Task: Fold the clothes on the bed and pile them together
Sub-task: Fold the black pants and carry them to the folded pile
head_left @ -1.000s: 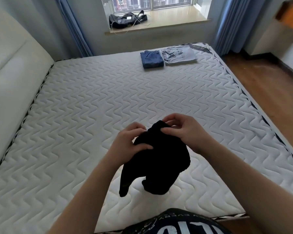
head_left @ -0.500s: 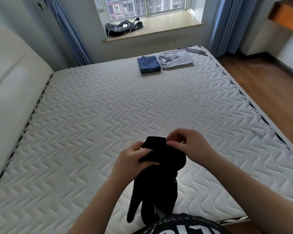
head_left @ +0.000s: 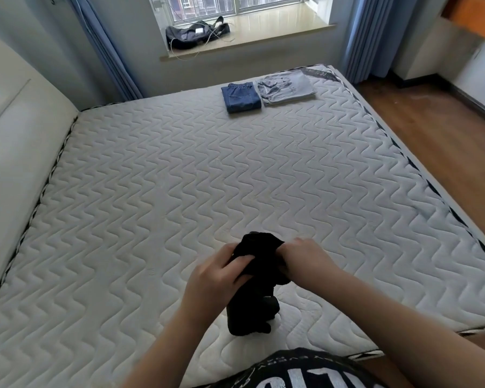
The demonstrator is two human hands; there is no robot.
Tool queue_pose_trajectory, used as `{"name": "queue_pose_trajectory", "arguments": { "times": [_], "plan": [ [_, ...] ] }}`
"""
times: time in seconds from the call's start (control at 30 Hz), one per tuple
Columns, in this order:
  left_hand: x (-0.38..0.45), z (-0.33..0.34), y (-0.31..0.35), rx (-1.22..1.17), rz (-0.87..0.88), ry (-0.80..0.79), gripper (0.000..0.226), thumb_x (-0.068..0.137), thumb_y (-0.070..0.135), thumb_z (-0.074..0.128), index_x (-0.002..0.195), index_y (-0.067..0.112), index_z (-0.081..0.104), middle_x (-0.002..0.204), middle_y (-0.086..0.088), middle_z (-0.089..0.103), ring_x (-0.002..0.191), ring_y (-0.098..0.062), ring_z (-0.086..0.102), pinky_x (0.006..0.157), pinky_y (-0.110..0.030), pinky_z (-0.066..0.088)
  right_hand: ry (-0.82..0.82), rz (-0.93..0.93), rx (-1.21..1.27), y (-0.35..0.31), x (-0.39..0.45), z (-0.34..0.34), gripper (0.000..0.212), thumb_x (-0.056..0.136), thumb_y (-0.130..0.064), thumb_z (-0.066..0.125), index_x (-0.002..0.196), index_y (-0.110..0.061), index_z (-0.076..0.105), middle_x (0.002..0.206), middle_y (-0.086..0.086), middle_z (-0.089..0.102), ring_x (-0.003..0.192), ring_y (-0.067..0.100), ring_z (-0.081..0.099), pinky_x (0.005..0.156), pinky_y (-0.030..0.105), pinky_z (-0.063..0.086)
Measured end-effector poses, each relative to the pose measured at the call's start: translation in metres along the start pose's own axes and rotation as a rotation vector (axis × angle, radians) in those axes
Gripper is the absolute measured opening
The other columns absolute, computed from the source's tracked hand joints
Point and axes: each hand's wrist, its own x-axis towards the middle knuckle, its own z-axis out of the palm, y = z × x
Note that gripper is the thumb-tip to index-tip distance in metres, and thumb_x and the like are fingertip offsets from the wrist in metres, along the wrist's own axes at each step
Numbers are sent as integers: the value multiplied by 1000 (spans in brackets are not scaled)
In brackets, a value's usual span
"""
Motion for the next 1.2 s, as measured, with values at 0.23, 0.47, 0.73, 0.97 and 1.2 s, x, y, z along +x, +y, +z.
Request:
{"name": "queue_pose_trajectory", "arguments": {
  "times": [0.23, 0.47, 0.73, 0.97, 1.2],
  "plan": [
    [-5, -3, -13, -51, -206, 68, 20, 80, 32, 67, 94, 18, 70, 118, 11, 59, 75, -11, 66, 53, -26, 54, 308, 311, 615, 10, -9, 2, 11, 78, -22, 64, 67, -19, 61, 63, -6, 62, 64, 9, 56, 60, 21, 41],
    [1, -2, 0, -238, -419, 175, 21, 78, 40, 68, 98, 33, 64, 112, 26, 56, 96, 15, 56, 75, -4, 43, 179, 532, 1150, 12, -13, -3, 3, 77, -8, 64, 77, -11, 64, 72, 7, 71, 64, 19, 71, 78, 43, 59],
    [3, 4, -4, -93, -210, 139, 31, 71, 18, 76, 95, 30, 60, 114, 14, 59, 75, -8, 64, 51, -28, 52, -27, 254, 731, 10, -11, -7, 19, 76, -26, 75, 84, -30, 59, 82, -9, 68, 76, 9, 68, 70, 26, 55],
    [6, -1, -14, -60, -200, 161, 15, 80, 27, 71, 91, 17, 69, 112, 12, 62, 83, -6, 63, 59, -26, 52, 281, 305, 489, 9, -7, 0, 28, 80, -33, 65, 64, -22, 46, 60, -6, 52, 62, 13, 51, 57, 29, 39],
    [9, -7, -15, -216, -225, 207, 21, 82, 31, 72, 89, 12, 73, 106, 15, 63, 97, -7, 60, 86, -23, 49, 229, 547, 935, 16, -1, -2, 20, 79, -19, 61, 68, -18, 44, 72, 8, 58, 82, 38, 66, 76, 47, 55]
  ]
}}
